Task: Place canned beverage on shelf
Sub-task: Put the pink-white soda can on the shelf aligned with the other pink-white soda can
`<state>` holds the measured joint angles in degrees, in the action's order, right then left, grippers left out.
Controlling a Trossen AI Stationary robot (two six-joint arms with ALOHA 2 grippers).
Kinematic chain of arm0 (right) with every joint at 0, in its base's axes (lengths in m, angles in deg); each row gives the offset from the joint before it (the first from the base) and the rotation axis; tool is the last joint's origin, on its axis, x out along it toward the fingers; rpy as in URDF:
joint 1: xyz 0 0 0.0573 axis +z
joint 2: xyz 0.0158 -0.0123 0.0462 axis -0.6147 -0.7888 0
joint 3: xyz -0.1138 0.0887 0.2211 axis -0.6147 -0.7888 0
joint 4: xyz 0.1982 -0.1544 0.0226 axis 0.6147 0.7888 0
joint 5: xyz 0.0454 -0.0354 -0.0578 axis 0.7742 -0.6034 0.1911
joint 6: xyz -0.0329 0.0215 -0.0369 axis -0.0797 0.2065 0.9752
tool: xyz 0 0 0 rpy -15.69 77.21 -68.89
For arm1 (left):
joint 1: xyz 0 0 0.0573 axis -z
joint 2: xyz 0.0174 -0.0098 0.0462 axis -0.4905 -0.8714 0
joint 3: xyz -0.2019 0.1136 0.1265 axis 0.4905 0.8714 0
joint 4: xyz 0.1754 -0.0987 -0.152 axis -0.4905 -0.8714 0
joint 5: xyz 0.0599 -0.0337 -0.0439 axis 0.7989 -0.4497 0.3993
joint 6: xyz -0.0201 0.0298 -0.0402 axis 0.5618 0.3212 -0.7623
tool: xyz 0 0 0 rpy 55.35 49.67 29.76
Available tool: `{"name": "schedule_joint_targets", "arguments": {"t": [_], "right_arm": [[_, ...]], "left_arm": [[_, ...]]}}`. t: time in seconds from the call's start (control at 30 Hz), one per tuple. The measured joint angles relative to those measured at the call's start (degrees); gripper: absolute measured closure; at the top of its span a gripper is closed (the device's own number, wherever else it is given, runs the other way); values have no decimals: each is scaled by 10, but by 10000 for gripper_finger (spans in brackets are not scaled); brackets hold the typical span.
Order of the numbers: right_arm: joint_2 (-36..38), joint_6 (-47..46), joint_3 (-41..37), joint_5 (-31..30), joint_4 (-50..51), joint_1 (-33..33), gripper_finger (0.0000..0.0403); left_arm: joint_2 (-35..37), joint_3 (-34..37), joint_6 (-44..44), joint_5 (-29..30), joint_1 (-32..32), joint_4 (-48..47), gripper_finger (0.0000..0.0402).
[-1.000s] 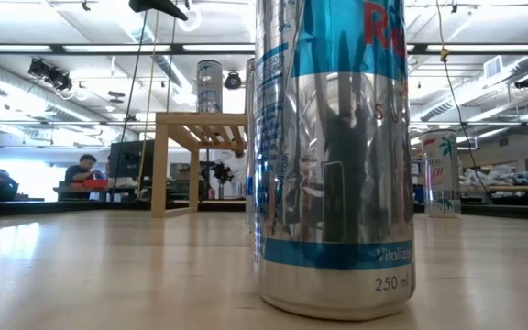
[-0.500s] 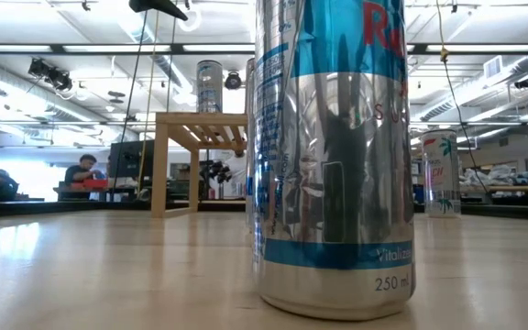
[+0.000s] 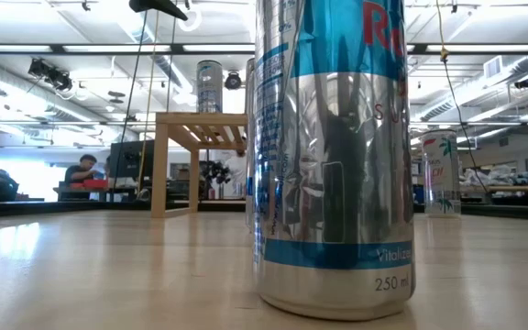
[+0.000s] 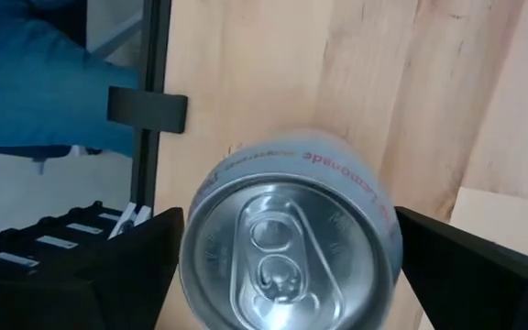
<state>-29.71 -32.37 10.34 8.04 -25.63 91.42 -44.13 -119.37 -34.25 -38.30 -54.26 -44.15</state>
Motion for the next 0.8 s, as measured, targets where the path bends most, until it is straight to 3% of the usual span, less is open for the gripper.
{"name": "schedule_joint_targets", "arguments": {"t": [0.47,0.8], "right_arm": [[-12,-1,1,-18,-1,-1,82],[-13,56,32,23,24,-33,84]], "left_arm": [[0,0,0,0,0,0,8],[0,0,0,0,0,0,8]]}}
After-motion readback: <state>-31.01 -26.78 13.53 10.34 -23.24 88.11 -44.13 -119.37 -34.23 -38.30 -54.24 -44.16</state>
